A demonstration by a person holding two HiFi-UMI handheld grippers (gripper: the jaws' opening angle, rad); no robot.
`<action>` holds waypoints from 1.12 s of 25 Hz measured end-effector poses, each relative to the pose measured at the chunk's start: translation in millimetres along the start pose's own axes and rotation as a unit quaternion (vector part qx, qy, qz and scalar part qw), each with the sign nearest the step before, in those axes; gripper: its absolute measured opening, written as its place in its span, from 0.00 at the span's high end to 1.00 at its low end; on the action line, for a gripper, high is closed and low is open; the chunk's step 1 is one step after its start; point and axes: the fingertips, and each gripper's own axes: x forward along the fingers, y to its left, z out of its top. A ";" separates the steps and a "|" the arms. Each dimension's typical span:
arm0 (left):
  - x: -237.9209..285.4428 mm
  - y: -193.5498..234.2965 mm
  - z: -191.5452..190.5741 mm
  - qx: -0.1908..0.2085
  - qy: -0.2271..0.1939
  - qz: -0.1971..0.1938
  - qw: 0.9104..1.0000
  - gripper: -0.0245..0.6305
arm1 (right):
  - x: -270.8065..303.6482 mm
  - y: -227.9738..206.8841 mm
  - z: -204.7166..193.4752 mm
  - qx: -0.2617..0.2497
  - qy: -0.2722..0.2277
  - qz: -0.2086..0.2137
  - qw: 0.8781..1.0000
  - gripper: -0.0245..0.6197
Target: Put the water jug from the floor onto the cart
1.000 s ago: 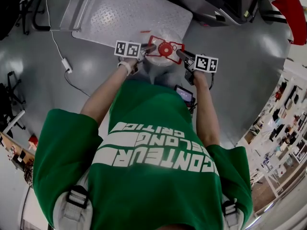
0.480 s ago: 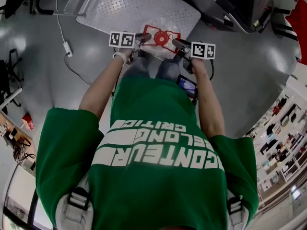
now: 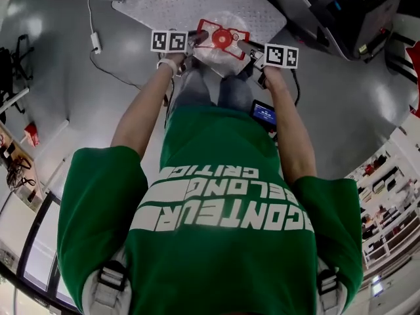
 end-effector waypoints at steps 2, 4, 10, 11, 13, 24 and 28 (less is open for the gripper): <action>3.9 4.4 4.1 -0.002 -0.006 0.009 1.000 0.87 | 5.1 -7.0 4.4 0.004 0.007 0.002 1.000 0.85; 7.8 9.3 9.9 -0.010 -0.016 0.015 1.000 0.87 | 10.5 -12.8 9.5 0.004 0.011 0.002 1.000 0.85; 22.1 26.2 19.1 -0.013 -0.018 0.035 0.999 0.87 | 26.3 -33.3 19.2 0.012 0.020 -0.003 1.000 0.85; 23.2 30.1 20.0 -0.012 -0.016 0.038 0.999 0.87 | 30.2 -35.5 19.2 0.014 0.020 -0.004 1.000 0.85; 25.4 38.2 21.8 -0.008 -0.010 0.043 0.999 0.87 | 37.7 -39.5 18.5 0.017 0.020 -0.008 1.000 0.85; 45.7 73.3 15.8 0.022 0.013 0.064 0.998 0.88 | 62.3 -73.2 7.2 0.048 -0.004 -0.022 0.999 0.85; 47.5 76.7 19.8 0.024 0.014 0.068 0.997 0.88 | 61.3 -80.5 7.2 0.053 -0.003 -0.034 0.998 0.85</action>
